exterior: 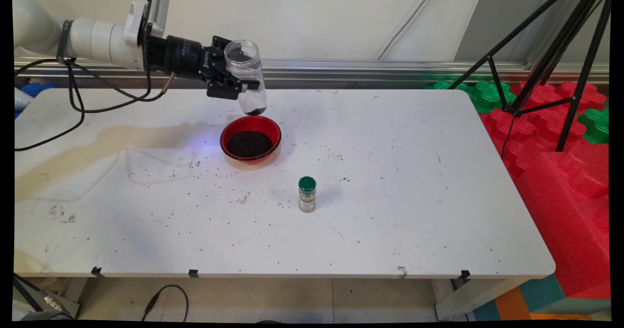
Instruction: Pour the black seasoning powder in the red bowl, then place the picked object on the table
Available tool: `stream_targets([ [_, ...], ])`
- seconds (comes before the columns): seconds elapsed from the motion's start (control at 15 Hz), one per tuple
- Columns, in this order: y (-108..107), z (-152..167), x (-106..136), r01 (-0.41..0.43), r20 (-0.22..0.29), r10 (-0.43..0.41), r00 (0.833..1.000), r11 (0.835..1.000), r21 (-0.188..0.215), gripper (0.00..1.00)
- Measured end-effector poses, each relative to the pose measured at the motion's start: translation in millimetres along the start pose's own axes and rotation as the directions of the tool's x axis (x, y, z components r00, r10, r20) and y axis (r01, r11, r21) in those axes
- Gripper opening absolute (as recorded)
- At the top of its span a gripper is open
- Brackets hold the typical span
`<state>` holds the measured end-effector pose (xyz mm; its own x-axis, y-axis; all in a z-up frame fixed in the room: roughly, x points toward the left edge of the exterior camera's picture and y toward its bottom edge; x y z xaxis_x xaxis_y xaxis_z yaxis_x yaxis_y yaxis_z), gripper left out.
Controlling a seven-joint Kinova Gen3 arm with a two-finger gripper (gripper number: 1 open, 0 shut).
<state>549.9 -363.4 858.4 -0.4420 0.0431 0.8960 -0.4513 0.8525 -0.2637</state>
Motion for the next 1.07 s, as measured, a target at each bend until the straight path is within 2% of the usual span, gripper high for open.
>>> stream_targets([
  [0.4,15,-1,6,0.11,-0.011,-0.111,0.994,0.992,-0.061,0.0],
  [1.07,52,-4,8,0.201,0.016,-0.201,0.979,0.965,-0.17,0.0],
])
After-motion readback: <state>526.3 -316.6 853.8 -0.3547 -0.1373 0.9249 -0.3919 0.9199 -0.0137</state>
